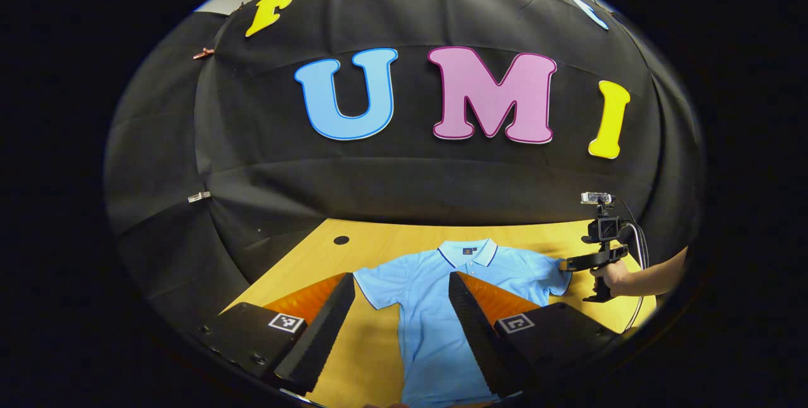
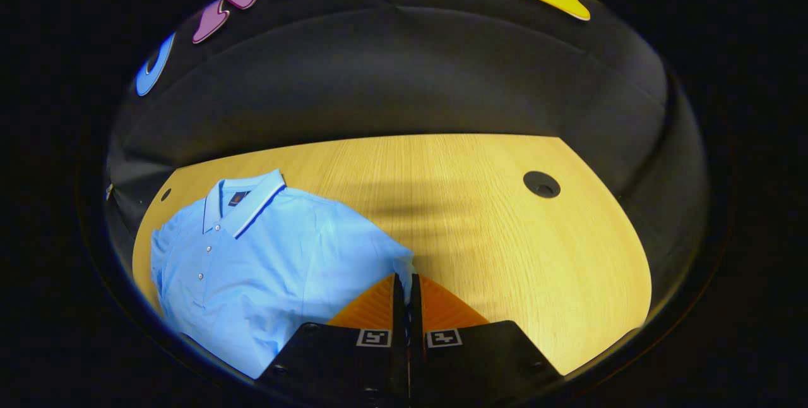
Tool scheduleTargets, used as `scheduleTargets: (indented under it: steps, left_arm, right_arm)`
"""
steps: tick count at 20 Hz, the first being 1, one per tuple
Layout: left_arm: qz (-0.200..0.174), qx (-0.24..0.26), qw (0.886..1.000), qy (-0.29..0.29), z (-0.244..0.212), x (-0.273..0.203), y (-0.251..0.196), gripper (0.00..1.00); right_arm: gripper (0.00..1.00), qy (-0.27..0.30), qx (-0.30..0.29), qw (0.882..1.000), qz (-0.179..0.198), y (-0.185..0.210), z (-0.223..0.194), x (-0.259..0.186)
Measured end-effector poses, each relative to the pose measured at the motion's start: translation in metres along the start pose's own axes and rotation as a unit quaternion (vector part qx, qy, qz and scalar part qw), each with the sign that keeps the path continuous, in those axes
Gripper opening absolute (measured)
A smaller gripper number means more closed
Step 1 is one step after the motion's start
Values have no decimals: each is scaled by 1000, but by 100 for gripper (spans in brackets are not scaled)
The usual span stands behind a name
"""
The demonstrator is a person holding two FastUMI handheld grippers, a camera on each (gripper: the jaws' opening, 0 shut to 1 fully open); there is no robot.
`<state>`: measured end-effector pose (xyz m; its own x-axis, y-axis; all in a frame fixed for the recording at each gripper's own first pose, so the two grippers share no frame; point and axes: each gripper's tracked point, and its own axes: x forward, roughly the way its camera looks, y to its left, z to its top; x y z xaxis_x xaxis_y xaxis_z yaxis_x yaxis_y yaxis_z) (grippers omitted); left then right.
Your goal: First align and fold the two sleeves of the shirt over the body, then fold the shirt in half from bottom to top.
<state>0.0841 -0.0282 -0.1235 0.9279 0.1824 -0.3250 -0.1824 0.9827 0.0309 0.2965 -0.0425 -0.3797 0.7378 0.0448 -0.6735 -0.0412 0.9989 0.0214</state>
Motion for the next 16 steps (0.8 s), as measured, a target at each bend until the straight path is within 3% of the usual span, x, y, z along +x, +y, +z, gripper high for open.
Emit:
scheduleTargets:
  steps: [7,11,12,13,16]
  left_arm:
    - [7,6,1000,-8,-2,-7,31,95]
    - [22,-2,1000,-7,-8,-8,56,95]
    - [25,-5,1000,-5,-9,-9,62,100]
    - [29,-7,1000,-2,-11,-10,67,95]
    - [36,-13,999,7,-21,-12,81,96]
  right_arm:
    - [5,-43,-65,996,31,68,61,-21]
    - [5,-43,-107,991,68,136,56,-24]
    - [5,-40,-112,990,77,154,52,-24]
    - [5,-37,-118,989,86,172,47,-23]
    - [6,-30,-137,983,122,221,31,-26]
